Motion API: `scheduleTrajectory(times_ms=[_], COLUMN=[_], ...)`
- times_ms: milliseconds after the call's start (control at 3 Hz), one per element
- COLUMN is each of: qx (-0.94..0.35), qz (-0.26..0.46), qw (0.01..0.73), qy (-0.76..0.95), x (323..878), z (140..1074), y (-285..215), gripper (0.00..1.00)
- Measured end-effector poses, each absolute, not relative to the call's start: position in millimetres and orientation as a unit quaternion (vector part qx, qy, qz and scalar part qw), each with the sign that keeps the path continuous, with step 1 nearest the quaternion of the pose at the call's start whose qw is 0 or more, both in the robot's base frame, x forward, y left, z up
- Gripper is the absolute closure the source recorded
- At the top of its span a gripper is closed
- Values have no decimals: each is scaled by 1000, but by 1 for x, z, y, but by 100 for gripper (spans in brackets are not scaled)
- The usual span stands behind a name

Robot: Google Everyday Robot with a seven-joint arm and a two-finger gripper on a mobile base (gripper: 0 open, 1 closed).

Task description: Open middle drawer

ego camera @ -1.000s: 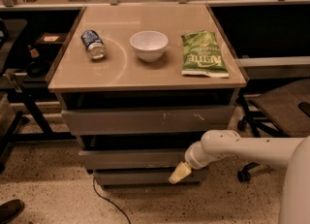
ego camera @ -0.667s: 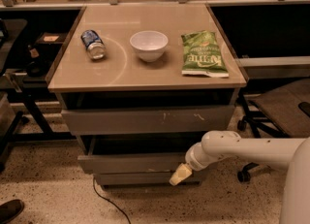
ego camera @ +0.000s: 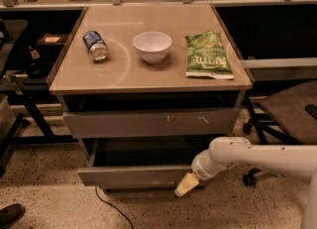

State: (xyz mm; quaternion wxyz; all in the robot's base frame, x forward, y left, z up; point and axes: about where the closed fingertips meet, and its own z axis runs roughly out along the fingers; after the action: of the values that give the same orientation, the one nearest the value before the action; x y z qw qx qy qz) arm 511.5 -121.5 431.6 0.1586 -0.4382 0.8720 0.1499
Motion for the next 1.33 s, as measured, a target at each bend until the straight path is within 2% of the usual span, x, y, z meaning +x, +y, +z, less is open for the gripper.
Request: scheduleTrajectory(times_ms=[1333], qx=[-443], qz=[150], qw=[132], qy=[874], x=[508], z=[409], y=[-125], gripper=[0])
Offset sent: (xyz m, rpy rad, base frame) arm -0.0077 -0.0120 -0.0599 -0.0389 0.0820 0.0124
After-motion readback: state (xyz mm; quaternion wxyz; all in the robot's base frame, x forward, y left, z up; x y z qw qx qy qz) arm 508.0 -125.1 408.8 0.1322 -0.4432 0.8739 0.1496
